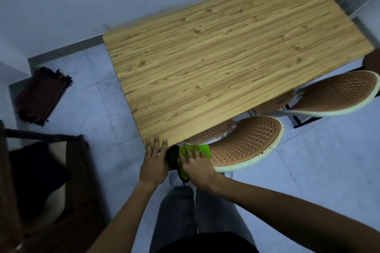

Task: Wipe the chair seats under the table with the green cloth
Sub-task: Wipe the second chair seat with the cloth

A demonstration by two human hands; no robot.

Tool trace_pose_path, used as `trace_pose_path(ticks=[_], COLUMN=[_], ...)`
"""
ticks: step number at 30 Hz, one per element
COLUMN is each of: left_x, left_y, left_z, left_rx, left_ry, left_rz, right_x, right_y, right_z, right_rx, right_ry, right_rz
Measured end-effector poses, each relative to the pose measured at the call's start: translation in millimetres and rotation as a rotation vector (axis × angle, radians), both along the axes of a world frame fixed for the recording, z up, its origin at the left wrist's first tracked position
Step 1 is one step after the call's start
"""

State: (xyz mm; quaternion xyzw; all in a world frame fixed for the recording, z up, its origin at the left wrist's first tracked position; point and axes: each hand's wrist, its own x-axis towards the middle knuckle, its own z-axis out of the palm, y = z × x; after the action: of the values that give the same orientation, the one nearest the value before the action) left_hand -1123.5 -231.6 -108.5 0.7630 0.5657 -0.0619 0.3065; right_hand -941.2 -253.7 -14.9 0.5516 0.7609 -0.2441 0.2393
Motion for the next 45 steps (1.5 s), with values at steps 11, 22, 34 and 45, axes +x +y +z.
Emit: trace_pose_path(ticks=[11, 22, 34, 45], left_x=[2.0, 7.5, 6.9, 10.7], left_y=[-0.5, 3.5, 0.5, 4.4], left_z=[3.5, 7.8, 9.3, 11.4], left_rx=[0.016, -0.012, -0.038, -0.082], left_ry=[0.032, 0.101, 0.108, 0.078], left_rz=[-0.014, -0.031, 0.005, 0.012], right_x=[208.2, 21.7, 40.0, 225.8], right_y=[-71.6, -4.2, -14.2, -62.3], right_z=[31.4, -24.1, -15.4, 34.0], right_rx=[0.275, 0.124, 0.169, 0.26], right_ry=[0.106, 0.184, 0.322, 0.106], right_rz=[0.198, 0.024, 0.192, -0.056])
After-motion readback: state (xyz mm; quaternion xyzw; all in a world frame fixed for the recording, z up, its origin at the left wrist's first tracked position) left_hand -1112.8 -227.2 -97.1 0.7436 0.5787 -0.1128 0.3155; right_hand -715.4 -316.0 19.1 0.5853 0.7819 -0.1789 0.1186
